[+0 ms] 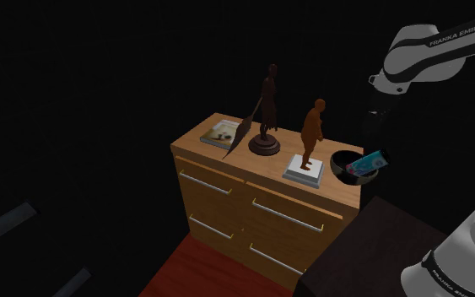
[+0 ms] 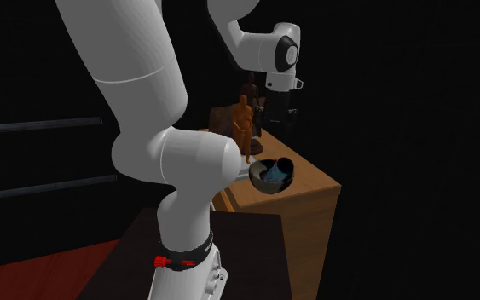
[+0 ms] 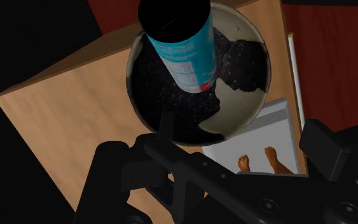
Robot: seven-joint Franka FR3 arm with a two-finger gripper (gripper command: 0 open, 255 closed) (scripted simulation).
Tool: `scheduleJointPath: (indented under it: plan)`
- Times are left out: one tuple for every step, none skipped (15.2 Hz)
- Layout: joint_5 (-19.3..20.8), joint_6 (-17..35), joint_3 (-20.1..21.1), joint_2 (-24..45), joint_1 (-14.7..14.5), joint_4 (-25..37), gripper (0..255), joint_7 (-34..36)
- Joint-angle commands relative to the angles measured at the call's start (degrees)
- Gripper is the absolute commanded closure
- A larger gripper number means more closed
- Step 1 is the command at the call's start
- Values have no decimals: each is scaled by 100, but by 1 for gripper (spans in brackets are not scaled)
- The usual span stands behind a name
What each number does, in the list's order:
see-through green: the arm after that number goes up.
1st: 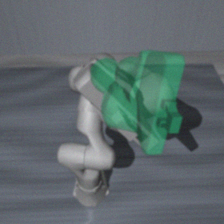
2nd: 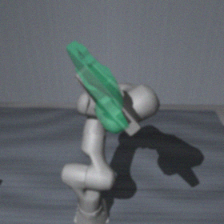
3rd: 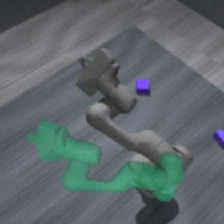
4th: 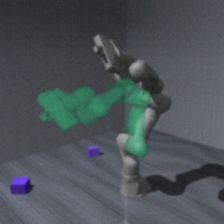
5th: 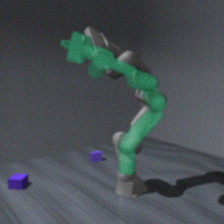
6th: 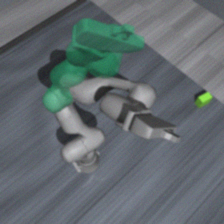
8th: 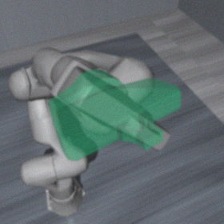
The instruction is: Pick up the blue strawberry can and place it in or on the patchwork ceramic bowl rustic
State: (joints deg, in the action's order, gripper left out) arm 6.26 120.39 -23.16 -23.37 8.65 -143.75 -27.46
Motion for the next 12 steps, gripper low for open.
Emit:
scheduleJointPath:
  plan:
    - [0,0,0,0,0,0,0,0]
    - [8,-213,27,-81,8,134,0,13]
    - [13,-424,53,-153,13,276,0,25]
    - [14,-631,77,-214,16,425,0,33]
    - [13,-793,96,-255,18,546,0,38]
    - [12,-793,97,-255,18,546,0,38]
    - [13,-794,97,-257,19,545,0,38]
    - [12,-793,97,-255,19,546,0,38]
    - [12,-793,97,-255,19,546,0,38]
    - [12,-793,97,-255,19,546,0,38]
    - [12,-793,97,-255,19,546,0,38]
    - [12,-793,97,-255,19,546,0,38]
